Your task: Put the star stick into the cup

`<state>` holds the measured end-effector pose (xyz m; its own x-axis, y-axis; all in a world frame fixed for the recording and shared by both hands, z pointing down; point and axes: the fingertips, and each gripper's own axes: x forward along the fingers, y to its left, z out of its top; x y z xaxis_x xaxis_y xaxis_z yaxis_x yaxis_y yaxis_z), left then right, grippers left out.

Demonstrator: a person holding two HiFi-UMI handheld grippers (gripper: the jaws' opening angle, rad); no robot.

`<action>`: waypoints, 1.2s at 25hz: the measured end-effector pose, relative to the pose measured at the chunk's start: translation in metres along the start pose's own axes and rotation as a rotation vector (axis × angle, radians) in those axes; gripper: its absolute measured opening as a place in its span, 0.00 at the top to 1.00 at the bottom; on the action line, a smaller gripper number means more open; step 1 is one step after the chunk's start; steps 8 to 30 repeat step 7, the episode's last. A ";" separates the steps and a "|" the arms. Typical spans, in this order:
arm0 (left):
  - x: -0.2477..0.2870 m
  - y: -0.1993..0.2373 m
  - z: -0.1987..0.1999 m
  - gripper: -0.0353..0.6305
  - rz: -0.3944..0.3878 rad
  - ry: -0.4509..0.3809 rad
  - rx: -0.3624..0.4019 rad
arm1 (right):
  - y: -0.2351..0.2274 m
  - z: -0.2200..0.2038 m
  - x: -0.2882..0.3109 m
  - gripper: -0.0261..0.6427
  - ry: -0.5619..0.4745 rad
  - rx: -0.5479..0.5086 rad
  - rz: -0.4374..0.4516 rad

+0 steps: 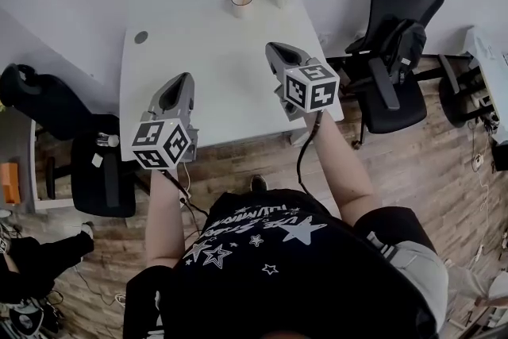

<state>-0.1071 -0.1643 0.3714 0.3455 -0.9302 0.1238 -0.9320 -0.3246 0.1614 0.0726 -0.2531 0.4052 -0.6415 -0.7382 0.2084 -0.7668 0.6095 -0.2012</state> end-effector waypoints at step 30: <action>-0.005 -0.008 -0.011 0.95 -0.029 0.035 -0.008 | 0.008 0.000 -0.009 0.94 -0.003 0.007 -0.012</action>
